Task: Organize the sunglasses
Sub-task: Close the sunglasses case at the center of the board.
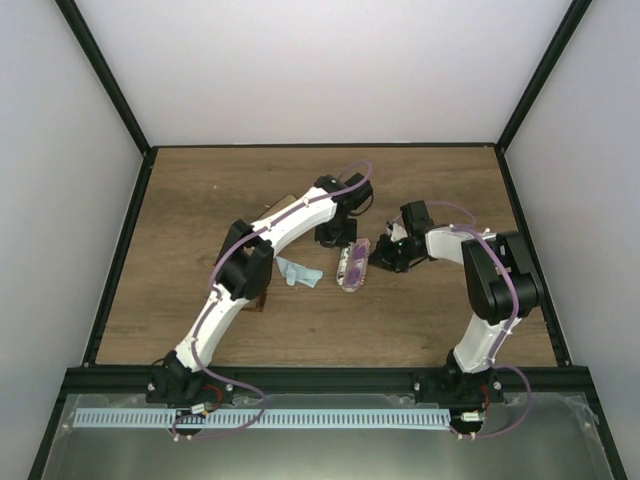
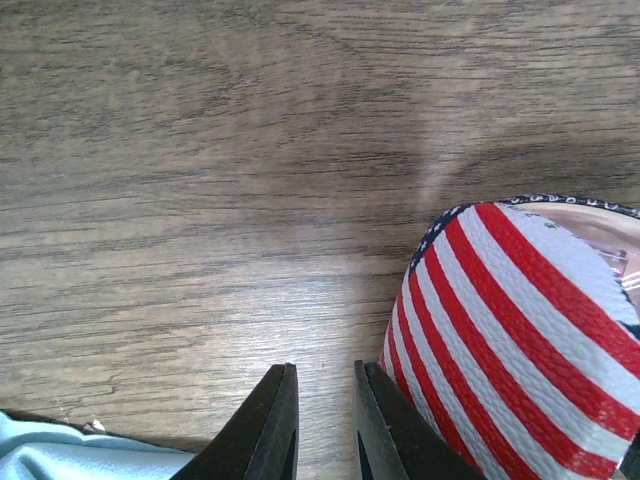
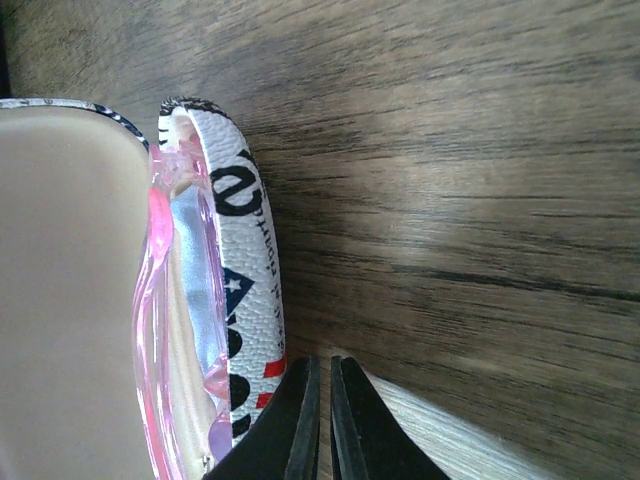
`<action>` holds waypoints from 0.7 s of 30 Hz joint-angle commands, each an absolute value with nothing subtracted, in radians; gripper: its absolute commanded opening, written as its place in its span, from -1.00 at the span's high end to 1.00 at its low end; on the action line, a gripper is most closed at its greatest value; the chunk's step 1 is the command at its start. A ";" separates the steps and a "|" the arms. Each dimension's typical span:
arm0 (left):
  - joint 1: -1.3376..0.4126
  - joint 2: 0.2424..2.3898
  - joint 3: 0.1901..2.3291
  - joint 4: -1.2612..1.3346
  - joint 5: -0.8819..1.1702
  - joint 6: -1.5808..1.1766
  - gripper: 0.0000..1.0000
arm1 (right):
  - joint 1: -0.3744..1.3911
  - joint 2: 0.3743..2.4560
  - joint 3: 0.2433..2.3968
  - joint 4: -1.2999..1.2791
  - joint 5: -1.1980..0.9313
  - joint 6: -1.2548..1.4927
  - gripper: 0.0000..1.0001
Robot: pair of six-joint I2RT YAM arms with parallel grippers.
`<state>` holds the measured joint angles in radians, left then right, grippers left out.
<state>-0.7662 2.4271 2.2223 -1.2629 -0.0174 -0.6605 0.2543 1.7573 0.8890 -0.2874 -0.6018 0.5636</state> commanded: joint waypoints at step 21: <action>-0.815 2.518 2.283 -1.235 0.081 -0.671 0.61 | 0.328 1.773 0.971 -0.228 -0.736 0.570 0.96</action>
<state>-0.7666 2.4527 2.2684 -1.2972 -0.0227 -0.6731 0.2710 1.7672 0.9043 -0.3164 -0.6025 0.5659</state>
